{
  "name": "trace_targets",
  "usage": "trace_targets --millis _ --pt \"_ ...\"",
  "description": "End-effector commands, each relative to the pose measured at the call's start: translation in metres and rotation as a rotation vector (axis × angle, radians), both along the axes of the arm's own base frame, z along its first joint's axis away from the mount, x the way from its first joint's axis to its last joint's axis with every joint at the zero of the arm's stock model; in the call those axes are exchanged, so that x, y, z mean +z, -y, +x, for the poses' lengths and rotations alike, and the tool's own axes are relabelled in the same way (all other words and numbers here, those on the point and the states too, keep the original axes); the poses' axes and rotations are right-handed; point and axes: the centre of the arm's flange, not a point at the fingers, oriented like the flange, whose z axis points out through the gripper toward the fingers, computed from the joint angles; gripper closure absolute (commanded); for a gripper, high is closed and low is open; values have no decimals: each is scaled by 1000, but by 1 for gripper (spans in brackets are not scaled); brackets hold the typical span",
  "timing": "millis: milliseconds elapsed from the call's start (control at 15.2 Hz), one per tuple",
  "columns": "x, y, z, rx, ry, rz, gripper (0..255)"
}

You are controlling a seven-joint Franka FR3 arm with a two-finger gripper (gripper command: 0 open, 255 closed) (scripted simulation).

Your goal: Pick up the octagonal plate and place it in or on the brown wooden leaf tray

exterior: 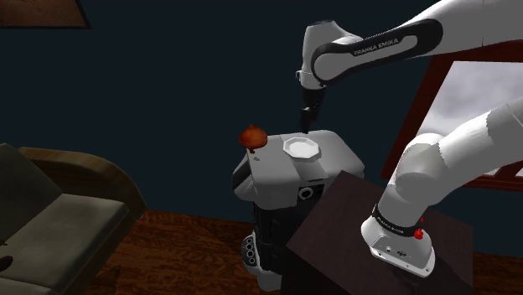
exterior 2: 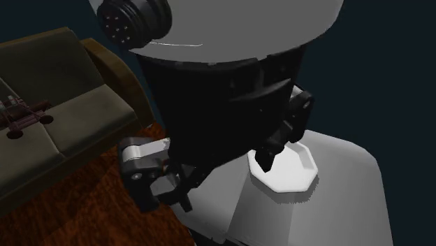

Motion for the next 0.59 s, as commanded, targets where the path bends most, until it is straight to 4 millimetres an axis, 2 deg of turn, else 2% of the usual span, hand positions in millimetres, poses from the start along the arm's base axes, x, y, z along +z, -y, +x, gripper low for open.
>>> trace_targets --millis 0,528 --pt "-24 7 7 20 2 -24 0" --pt "-114 34 48 94 -3 -116 0"
